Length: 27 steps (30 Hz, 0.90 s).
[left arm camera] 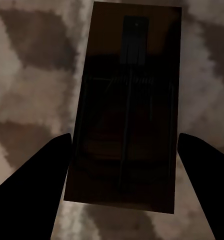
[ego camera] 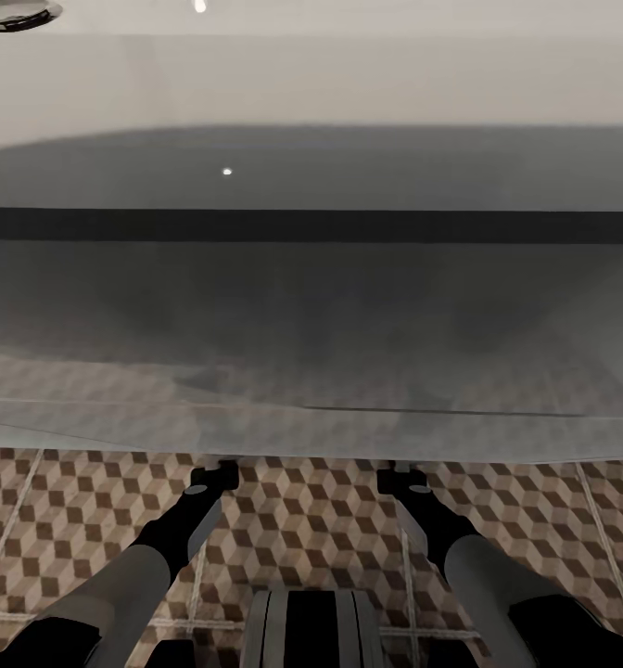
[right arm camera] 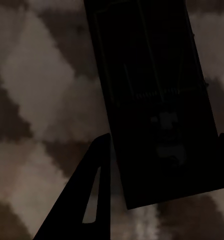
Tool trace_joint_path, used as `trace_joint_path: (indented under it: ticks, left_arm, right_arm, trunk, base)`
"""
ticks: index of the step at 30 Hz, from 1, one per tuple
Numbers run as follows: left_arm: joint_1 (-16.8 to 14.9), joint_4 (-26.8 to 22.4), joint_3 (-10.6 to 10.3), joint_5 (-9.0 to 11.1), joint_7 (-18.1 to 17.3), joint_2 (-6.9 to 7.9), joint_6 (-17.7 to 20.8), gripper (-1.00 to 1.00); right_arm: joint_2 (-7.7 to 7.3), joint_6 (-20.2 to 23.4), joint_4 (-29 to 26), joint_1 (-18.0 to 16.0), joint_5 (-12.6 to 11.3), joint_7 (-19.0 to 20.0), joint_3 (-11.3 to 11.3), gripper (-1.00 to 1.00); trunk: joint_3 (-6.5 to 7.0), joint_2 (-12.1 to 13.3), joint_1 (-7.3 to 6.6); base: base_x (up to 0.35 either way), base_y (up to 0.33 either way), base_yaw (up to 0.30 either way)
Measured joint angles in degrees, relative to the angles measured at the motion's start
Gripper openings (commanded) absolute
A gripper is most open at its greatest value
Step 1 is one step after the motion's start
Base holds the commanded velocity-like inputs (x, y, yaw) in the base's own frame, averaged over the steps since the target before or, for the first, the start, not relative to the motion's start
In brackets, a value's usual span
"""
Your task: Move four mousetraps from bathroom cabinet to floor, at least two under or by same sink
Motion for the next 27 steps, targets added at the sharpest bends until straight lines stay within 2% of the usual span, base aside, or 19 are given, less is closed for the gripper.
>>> trace_joint_path:
  ticks: [3,4,27]
  left_arm:
    - [0.00,0.00,0.00,-0.01,0.00,0.00,0.00,-1.00]
    - [0.00,0.00,0.00,-0.01,0.00,0.00,0.00,-1.00]
    - [-0.01,0.01,0.00,0.00,0.00,0.00,0.01,-1.00]
  right_arm:
    - [0.00,0.00,-0.01,0.00,0.02,-0.01,0.01,-1.00]
    - [0.00,0.00,-0.01,0.01,0.02,-0.01,0.01,1.00]
    - [0.05,-0.13,0.02,0.01,-0.18,0.06,0.00,1.00]
  trunk:
    - [0.00,0.00,0.00]
    - [0.00,0.00,0.00]
    - [0.00,0.00,0.00]
  base:
    - [0.000,0.000,0.000]
    - [0.000,0.000,0.000]
    - [0.000,0.000,0.000]
